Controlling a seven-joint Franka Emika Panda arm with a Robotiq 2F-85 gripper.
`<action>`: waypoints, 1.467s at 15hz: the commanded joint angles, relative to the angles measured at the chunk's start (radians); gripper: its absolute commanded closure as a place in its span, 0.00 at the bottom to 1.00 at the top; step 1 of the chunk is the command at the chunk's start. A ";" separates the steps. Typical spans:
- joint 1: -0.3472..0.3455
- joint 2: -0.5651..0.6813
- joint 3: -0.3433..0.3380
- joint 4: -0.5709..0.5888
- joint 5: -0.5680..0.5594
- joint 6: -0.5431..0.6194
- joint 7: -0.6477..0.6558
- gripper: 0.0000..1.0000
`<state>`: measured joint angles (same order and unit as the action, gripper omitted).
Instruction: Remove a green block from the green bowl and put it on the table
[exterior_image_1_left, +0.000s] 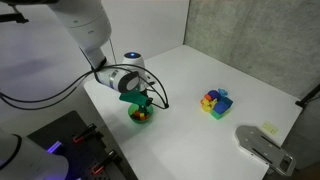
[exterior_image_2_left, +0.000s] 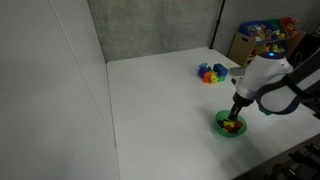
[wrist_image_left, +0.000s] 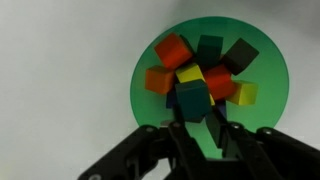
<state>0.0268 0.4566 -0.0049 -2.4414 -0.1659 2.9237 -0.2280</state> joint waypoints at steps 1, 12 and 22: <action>-0.042 -0.074 0.005 0.028 0.026 -0.131 0.018 0.89; -0.213 -0.034 -0.042 0.143 0.165 -0.300 -0.002 0.90; -0.241 0.141 -0.055 0.214 0.200 -0.225 0.034 0.90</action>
<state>-0.2128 0.5454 -0.0539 -2.2715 0.0357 2.6787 -0.2191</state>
